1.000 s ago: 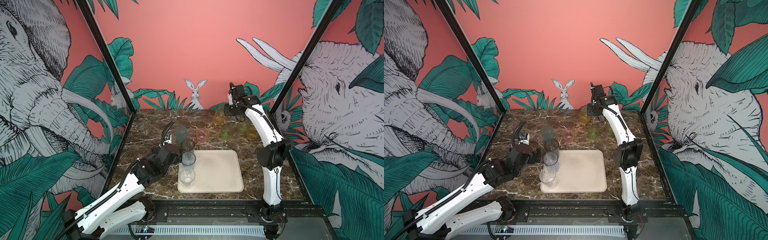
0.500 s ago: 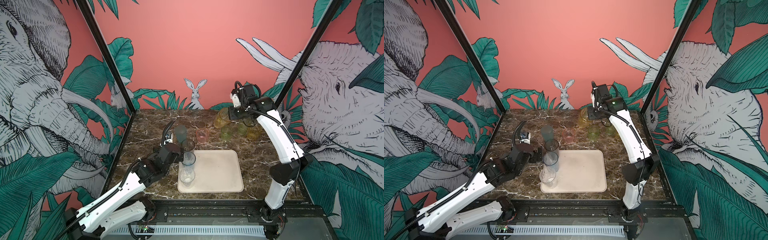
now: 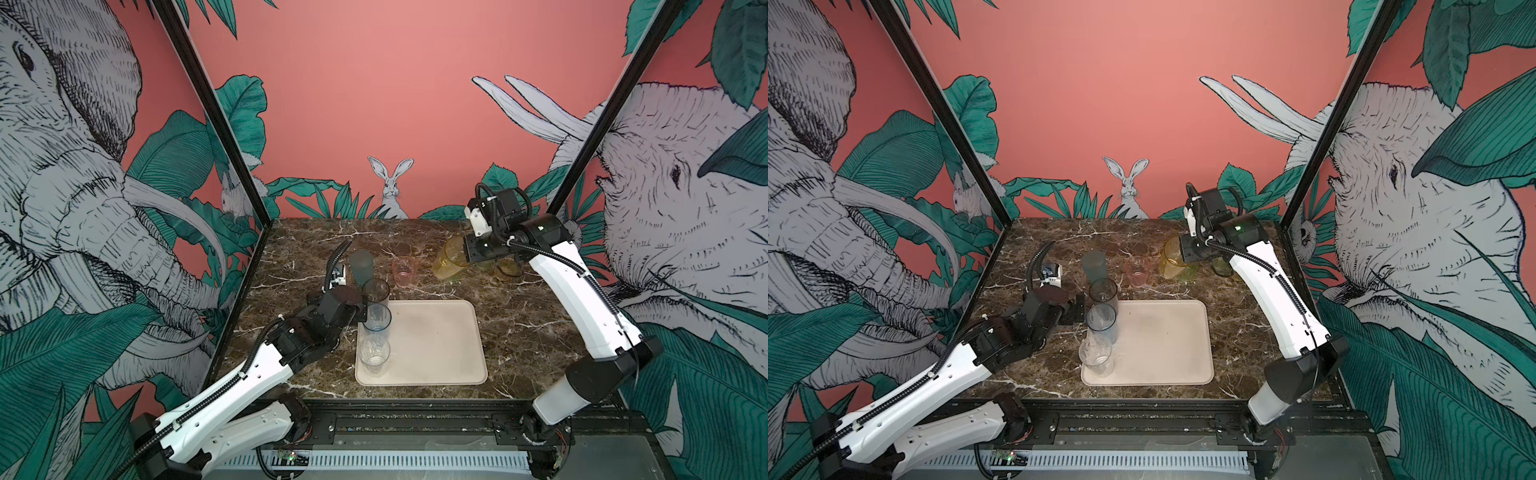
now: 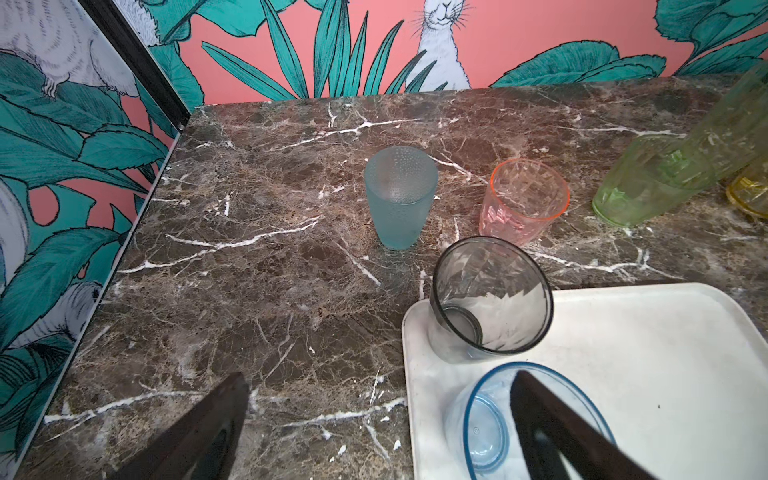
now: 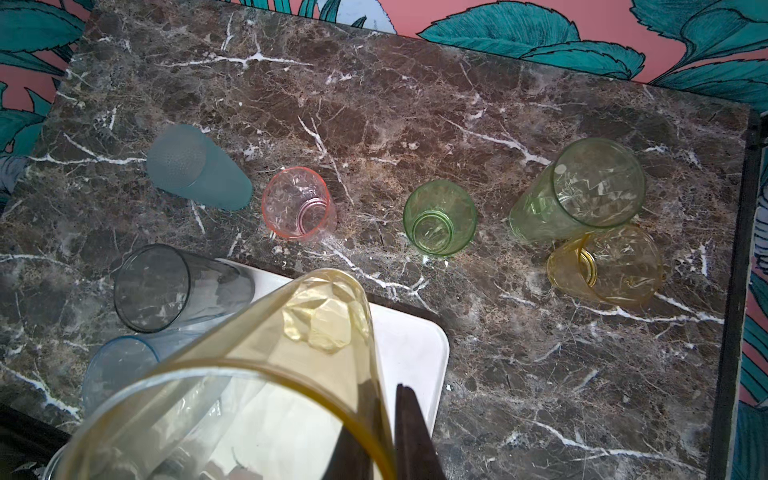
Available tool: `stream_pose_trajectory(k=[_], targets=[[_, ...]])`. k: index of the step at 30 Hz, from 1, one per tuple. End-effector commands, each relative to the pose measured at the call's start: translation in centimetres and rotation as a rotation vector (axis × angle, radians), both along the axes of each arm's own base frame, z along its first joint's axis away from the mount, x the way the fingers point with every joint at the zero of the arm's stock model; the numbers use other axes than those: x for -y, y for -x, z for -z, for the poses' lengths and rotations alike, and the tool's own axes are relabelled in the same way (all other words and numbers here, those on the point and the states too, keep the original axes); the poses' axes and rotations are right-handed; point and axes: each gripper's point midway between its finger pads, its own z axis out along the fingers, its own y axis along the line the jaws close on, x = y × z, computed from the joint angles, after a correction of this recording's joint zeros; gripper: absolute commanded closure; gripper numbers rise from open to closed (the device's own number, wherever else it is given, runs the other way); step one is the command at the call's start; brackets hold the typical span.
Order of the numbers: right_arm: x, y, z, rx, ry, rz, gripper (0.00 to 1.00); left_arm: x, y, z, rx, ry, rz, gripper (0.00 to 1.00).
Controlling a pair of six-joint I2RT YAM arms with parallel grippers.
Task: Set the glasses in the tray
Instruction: 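Close the right gripper on the yellow glass rim and lift it, then carry the yellow glass with the right gripper over the tray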
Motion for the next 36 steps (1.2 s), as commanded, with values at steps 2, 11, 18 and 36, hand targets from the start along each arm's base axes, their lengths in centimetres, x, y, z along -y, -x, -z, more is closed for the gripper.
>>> stream_pose_trajectory(k=[2, 11, 18, 36], targets=[[0.1, 0.8, -0.4, 0.040, -0.002, 0.004, 1.00, -0.7, -0.2, -0.6, 0.025, -0.009, -0.031, 0.01], [-1.5, 2.1, 3.8, -0.011, 0.020, -0.023, 1.00, -1.1, 0.0, -0.7, 0.032, -0.010, -0.041, 0.01], [-3.1, 2.6, 6.6, -0.033, 0.046, -0.041, 1.00, -1.1, 0.0, -0.7, 0.031, -0.008, -0.043, 0.01], [-6.3, 2.0, 13.4, -0.121, 0.129, -0.069, 1.00, -1.7, 0.5, -0.2, 0.025, 0.007, -0.054, 0.01]])
